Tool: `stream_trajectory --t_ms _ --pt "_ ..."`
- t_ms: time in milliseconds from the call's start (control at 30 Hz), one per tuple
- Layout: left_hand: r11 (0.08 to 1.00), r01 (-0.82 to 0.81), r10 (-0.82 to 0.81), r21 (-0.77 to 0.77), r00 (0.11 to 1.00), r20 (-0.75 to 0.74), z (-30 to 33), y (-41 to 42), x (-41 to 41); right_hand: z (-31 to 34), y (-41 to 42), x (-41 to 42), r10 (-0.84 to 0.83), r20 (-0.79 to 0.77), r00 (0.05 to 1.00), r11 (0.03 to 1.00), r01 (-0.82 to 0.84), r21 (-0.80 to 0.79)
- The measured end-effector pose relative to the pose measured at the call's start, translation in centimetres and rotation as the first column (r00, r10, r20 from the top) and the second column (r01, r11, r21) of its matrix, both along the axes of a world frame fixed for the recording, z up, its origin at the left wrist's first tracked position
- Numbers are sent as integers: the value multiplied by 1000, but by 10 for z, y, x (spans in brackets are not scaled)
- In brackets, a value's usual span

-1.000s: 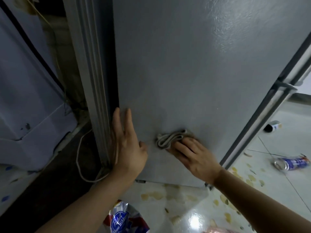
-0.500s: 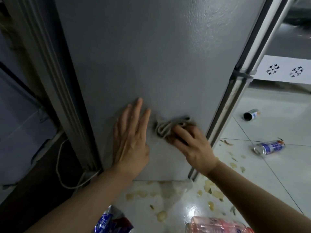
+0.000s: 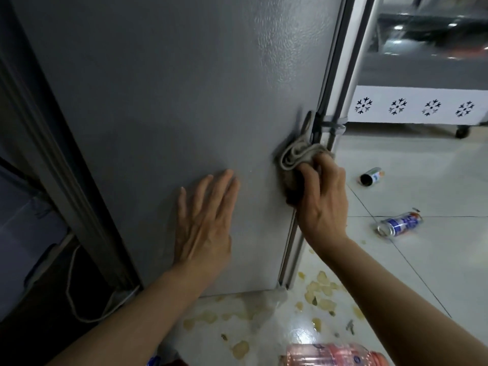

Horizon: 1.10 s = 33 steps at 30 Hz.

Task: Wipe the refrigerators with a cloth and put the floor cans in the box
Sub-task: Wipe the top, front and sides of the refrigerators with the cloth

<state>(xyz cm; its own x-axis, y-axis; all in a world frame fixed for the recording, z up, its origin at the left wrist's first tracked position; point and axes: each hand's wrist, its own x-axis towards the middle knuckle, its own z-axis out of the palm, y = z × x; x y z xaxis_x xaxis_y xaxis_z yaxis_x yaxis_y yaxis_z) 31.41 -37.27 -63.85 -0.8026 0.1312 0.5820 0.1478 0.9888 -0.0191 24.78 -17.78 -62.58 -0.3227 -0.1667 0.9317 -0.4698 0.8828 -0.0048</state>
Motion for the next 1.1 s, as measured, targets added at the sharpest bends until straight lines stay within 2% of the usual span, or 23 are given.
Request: stream_trajectory --t_ms 100,233,300,367,433,467,600,667,833,933,1100 --pt "999 -14 14 -49 1000 6 -3 -2 -1 -43 5 4 34 67 997 999 -36 28" --pt "999 -23 23 -47 1000 12 -6 3 3 -76 8 22 114 338 934 993 -109 -32" --pt "998 -2 3 -70 1000 13 -7 9 3 -66 7 23 111 338 935 994 -102 -44" --pt "994 29 -26 -107 999 35 -9 16 3 -42 8 15 108 282 953 975 -47 -216" --pt "993 35 -28 -113 998 58 -11 20 2 -14 11 7 98 226 969 904 8 -427" --pt "993 32 -25 -112 998 63 -13 20 1 -7 12 3 84 206 975 883 23 -469" --pt "991 34 -29 -128 999 37 -24 18 -4 -33 11 8 48 164 985 949 6 -316" --pt "987 56 -51 -148 998 34 -32 18 -5 -61 10 10 57 205 977 949 11 -315" --pt "972 105 -90 -208 993 80 -54 21 -3 -125 9 18 63 381 922 942 72 -329" --pt "967 110 -89 -229 991 97 -61 19 -3 -155 5 22 60 549 834 934 147 -325" --pt "953 145 -118 -266 986 116 -65 16 -1 -164 0 27 36 654 755 903 256 -345"
